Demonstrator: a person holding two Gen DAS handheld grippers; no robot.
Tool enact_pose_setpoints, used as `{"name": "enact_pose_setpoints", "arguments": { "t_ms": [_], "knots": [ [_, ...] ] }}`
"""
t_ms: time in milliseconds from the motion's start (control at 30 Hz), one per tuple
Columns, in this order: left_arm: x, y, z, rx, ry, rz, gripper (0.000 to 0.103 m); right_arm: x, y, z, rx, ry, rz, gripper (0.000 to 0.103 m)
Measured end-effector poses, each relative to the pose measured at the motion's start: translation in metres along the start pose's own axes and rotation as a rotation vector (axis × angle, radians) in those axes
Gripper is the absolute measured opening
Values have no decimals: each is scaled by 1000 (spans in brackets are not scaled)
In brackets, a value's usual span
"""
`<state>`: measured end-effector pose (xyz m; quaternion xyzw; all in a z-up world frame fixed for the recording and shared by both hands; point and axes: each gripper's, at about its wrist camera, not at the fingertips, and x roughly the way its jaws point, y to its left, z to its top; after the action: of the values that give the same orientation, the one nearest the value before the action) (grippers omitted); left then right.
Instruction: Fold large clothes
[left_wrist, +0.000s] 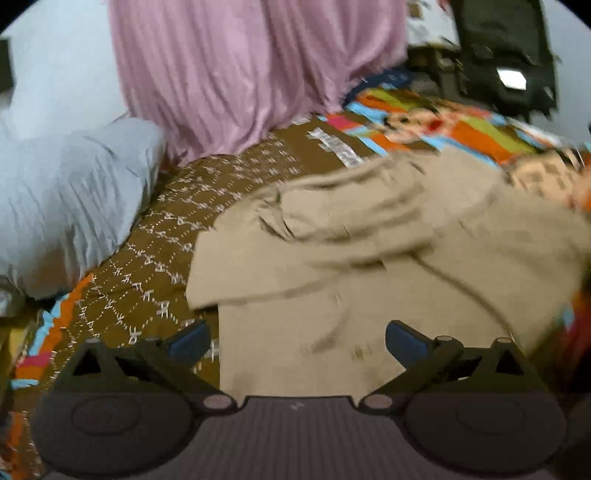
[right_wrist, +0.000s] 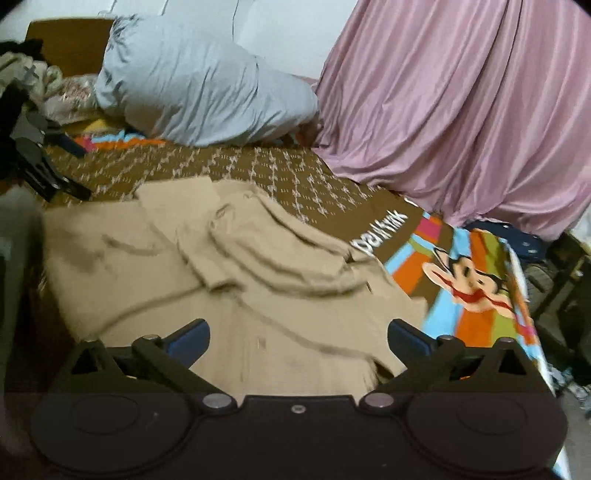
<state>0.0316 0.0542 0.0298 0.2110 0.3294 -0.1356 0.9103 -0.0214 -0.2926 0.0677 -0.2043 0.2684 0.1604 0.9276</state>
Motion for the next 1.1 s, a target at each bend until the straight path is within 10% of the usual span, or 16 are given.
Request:
{"name": "enact_pose_setpoints", "arguments": {
  "t_ms": [400, 500, 700, 1100],
  "knots": [
    [29, -48, -43, 344, 202, 148, 101, -17, 34, -54, 100, 101, 21, 102],
    [52, -50, -47, 377, 289, 208, 79, -9, 39, -56, 107, 120, 33, 102],
    [54, -20, -30, 153, 297, 248, 13, 3, 55, -61, -56, 169, -9, 102],
    [21, 30, 46, -66, 103, 219, 6, 44, 70, -90, -403, 317, -80, 91]
  ]
}}
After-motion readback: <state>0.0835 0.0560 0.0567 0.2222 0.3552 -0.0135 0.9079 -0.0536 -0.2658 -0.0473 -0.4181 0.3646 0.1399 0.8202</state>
